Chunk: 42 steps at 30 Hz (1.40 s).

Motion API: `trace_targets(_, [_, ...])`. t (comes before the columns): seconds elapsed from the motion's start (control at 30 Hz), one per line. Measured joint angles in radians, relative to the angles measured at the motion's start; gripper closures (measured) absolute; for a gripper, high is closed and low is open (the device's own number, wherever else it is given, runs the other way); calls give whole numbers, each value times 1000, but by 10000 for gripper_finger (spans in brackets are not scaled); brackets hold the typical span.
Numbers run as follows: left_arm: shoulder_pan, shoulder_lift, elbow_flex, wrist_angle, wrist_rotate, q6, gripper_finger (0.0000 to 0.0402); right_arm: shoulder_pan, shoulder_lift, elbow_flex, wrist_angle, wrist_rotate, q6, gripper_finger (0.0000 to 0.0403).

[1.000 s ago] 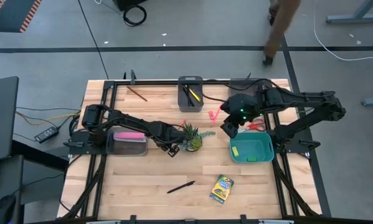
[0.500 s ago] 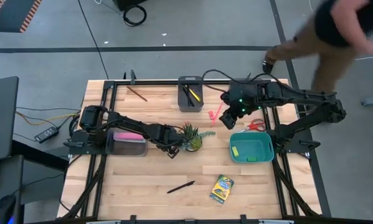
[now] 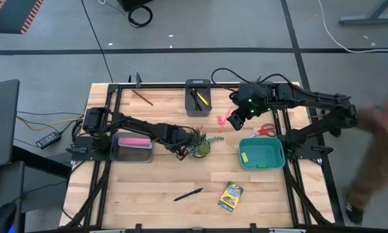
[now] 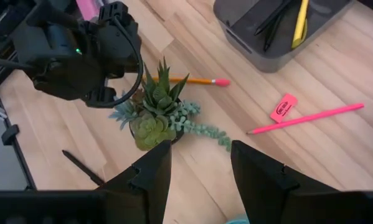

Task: Sort crayons/erasers/pens/pencils in bins
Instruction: Put the orange pencil into the right black bin

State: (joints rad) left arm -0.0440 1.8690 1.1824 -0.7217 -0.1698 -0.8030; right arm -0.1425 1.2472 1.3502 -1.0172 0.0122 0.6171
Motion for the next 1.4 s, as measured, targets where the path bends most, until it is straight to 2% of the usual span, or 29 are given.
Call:
trace_targets(0.37, [36,-4,2,0,-5,62,397,0,0,0,0,7,-44,230])
trace_targets(0.47, [35,-4,3,1,17,87,396,0,4,0,-1,38,-94,230])
trace_targets(0.67, [13,-26,5,-7,61,118,394,-41,90,2,8,39,-249,230])
trace_targets(0.8, [5,-33,5,-8,74,132,393,-76,186,2,35,-81,-371,230])
trace_targets(0.87, [8,-33,5,-11,98,148,388,-86,221,2,37,-121,-477,230])
trace_targets(1.0, [20,-33,5,-32,108,138,370,-107,250,2,60,-90,-757,230])
trace_targets(1.13, [36,-31,5,-16,187,135,349,-137,245,2,139,-92,-939,238])
trace_targets(1.23, [40,-26,5,-10,199,134,333,-167,240,2,178,-125,-988,246])
trace_targets(1.4, [62,-8,5,7,196,126,314,-245,273,2,173,-177,-979,257])
